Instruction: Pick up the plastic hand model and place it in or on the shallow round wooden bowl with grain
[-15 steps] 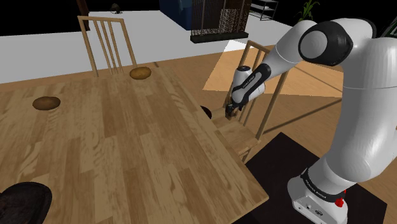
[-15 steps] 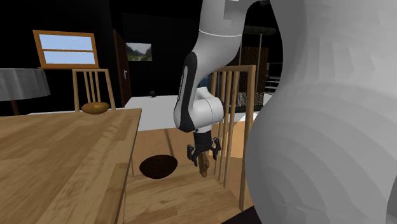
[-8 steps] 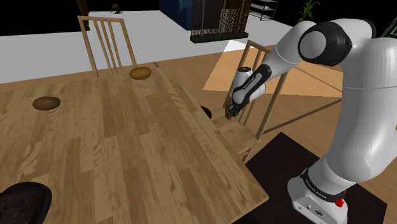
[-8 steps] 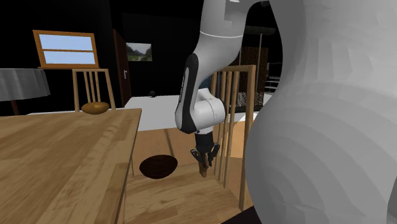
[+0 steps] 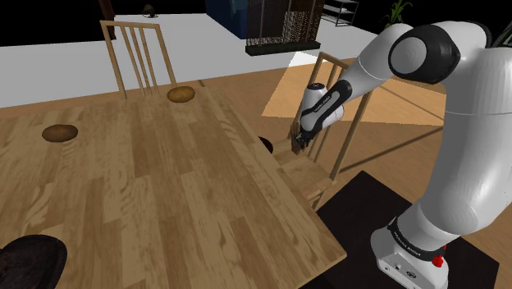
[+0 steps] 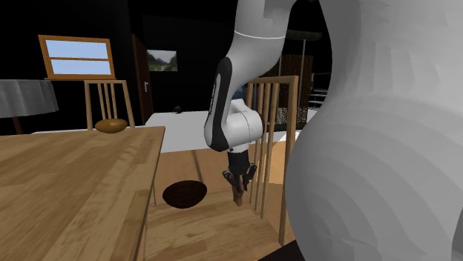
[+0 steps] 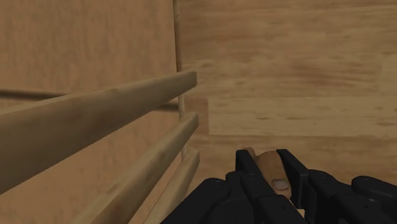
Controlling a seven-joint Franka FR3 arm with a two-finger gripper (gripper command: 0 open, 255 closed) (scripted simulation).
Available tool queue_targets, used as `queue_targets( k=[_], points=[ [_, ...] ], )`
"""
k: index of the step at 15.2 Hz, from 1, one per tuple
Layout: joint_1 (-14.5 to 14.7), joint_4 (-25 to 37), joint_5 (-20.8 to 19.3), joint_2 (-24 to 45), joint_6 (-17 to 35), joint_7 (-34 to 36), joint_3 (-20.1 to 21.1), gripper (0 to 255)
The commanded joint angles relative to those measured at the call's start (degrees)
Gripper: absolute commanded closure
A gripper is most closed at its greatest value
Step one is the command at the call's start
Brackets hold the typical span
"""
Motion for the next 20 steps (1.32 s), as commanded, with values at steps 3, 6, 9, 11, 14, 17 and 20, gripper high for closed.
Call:
queue_targets(
  k=[3, 6, 9, 11, 14, 17, 20],
  points=[
    [-0.04, -0.62, 0.20, -2.86, -2.21, -0.39, 0.17, 255],
    [-0.09, -0.98, 0.37, -5.01, -4.00, -0.73, 0.28, 255],
    [-0.13, -1.22, 0.56, -7.11, -5.85, -1.08, 0.39, 255],
    [-0.16, -1.32, 0.69, -8.47, -7.10, -1.31, 0.45, 255],
    [-0.18, -1.38, 0.88, -10.46, -9.03, -1.66, 0.55, 255],
    [-0.19, -1.32, 1.08, -12.38, -10.99, -2.01, 0.63, 255],
    [-0.18, -1.15, 1.28, -14.23, -13.00, -2.35, 0.69, 255]
  ],
)
